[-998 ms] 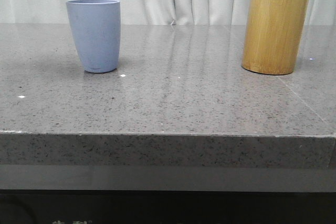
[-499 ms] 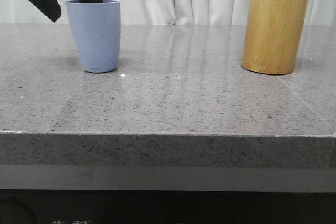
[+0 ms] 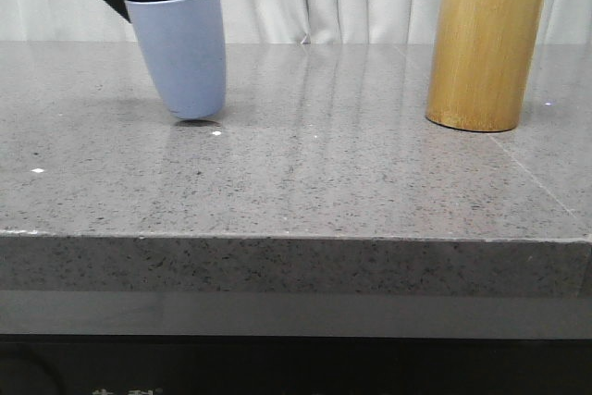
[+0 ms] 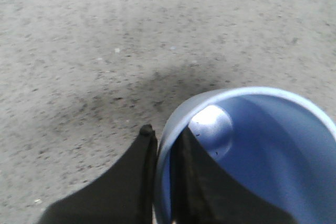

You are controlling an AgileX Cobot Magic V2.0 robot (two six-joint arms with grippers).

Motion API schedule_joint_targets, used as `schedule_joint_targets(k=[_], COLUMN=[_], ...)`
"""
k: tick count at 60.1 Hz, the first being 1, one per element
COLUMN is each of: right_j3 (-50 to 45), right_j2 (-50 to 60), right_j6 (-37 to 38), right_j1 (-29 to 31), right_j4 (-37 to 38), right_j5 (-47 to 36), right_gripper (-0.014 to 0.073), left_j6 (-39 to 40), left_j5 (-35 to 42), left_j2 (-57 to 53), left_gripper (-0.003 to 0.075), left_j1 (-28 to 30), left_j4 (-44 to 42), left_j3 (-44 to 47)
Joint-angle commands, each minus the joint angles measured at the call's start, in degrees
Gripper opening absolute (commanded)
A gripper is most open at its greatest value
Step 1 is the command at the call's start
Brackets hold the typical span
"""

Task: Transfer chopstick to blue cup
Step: 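Lift the blue cup with the left gripper and set it beside the wooden cup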

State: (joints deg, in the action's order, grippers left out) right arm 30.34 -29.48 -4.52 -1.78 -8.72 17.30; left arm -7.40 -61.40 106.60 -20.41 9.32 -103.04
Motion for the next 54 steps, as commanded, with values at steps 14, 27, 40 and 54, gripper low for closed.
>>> schedule_joint_targets(k=[14,27,40,54], right_j3=[2.0,2.0,2.0,2.0], right_j2=[-0.5,-0.5,-0.5,-0.5], right_j6=[-0.1,-0.1,-0.1,-0.1], right_j1=[0.1,0.1,0.1,0.1], right_j4=[-0.3,-0.3,-0.3,-0.3], right_j5=[-4.7,-4.7,-4.6,-4.3], right_gripper=[0.0654,0.0654,0.0654,0.0654], left_j6=[-1.2,-1.2,-0.4,1.4], left_j5=[4.8,9.1,7.5,2.5], left_j2=[-2.8,-2.2,3.5,7.9], left_gripper=[-0.0019,-0.0018,-0.0018,-0.0017], left_j1=[-6.8,-12.8,-14.9,-15.0], left_j4=[3.0,3.0,3.0,3.7], left_j3=[-6.2,-10.0,-15.6,-20.0])
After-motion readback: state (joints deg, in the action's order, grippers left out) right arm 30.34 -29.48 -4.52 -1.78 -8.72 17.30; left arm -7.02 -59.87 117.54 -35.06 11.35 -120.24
